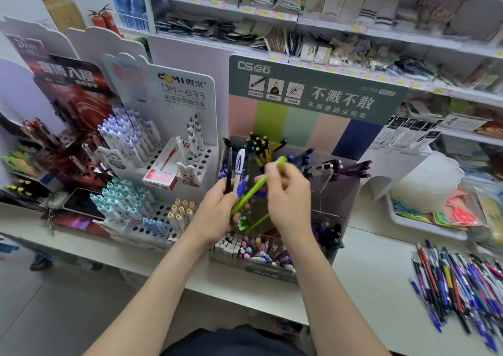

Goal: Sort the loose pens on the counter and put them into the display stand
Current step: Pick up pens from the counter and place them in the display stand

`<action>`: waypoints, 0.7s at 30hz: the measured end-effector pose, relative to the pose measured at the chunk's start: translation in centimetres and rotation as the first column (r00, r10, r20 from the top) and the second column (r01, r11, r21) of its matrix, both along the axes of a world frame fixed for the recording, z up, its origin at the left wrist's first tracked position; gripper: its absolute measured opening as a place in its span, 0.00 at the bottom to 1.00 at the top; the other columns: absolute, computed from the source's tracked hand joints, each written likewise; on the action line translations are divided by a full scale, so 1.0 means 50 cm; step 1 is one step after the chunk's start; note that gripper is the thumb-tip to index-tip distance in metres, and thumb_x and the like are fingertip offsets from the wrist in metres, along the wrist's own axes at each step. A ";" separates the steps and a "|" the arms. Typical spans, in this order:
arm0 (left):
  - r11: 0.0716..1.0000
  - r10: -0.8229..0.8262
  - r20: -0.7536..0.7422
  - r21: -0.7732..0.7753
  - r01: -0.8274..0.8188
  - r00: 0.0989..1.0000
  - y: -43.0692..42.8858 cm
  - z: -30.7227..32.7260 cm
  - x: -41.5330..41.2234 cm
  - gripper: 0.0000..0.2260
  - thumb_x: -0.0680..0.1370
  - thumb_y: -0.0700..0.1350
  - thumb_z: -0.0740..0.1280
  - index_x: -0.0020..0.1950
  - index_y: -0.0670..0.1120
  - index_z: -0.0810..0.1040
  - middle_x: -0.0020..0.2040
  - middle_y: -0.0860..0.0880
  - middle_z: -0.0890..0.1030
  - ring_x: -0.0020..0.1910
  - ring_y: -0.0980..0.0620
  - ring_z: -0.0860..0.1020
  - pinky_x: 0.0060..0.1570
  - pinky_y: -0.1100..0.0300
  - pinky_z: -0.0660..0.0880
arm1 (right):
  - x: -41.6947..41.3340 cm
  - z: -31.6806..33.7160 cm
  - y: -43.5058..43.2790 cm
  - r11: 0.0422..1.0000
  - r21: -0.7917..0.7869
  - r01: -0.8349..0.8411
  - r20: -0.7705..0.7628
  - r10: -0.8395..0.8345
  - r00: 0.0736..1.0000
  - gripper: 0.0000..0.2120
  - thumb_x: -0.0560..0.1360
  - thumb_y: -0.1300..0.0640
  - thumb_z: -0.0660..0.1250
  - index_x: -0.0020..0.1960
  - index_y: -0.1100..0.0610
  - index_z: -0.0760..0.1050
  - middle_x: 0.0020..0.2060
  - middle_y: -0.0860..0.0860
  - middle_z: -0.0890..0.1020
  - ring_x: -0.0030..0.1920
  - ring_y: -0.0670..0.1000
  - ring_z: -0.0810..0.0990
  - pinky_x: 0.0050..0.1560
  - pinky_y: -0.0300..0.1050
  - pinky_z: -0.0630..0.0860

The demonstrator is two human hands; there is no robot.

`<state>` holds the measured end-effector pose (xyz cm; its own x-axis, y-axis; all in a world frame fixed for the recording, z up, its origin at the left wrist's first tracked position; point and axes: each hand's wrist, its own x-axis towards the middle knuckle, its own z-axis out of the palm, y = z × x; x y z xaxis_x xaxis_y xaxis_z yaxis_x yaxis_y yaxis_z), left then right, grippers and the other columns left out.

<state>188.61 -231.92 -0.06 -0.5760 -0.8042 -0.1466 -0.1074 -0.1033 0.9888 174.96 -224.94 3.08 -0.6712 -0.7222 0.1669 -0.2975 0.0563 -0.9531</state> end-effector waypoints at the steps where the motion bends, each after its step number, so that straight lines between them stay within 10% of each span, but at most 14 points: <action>1: 0.999 0.005 0.022 -0.037 -0.004 1.000 0.003 -0.011 0.006 0.10 0.88 0.41 0.57 0.60 0.47 0.78 0.40 0.50 0.82 0.34 0.49 0.74 0.28 0.60 0.68 | 0.002 -0.004 0.008 0.993 -0.093 0.075 0.041 -0.072 0.997 0.10 0.88 0.50 0.60 0.54 0.53 0.77 0.39 0.48 0.87 0.41 0.47 0.86 0.47 0.50 0.82; 6: 0.988 0.044 0.098 -0.149 -0.029 0.994 0.007 -0.051 0.032 0.12 0.88 0.41 0.58 0.61 0.55 0.78 0.44 0.51 0.83 0.35 0.57 0.75 0.37 0.63 0.72 | -0.015 -0.049 0.054 0.995 -0.096 0.018 -0.068 -0.025 0.997 0.14 0.89 0.49 0.56 0.65 0.50 0.78 0.30 0.45 0.74 0.27 0.48 0.73 0.27 0.49 0.70; 12: 0.993 0.101 0.111 -0.070 -0.094 0.989 0.004 -0.066 0.033 0.08 0.86 0.38 0.60 0.60 0.50 0.74 0.45 0.44 0.83 0.33 0.62 0.76 0.36 0.63 0.72 | -0.021 -0.094 0.078 0.858 0.514 -0.004 -0.402 0.245 0.882 0.18 0.82 0.58 0.60 0.68 0.50 0.80 0.48 0.47 0.73 0.39 0.48 0.77 0.40 0.50 0.79; 21: 0.990 0.140 0.146 -0.057 -0.133 0.979 0.011 -0.065 0.023 0.10 0.84 0.36 0.59 0.57 0.49 0.75 0.47 0.44 0.84 0.36 0.59 0.77 0.38 0.61 0.72 | -0.013 -0.127 0.065 0.782 0.623 -0.013 -0.447 0.370 0.814 0.18 0.82 0.60 0.66 0.71 0.49 0.79 0.62 0.52 0.85 0.63 0.57 0.81 0.62 0.55 0.81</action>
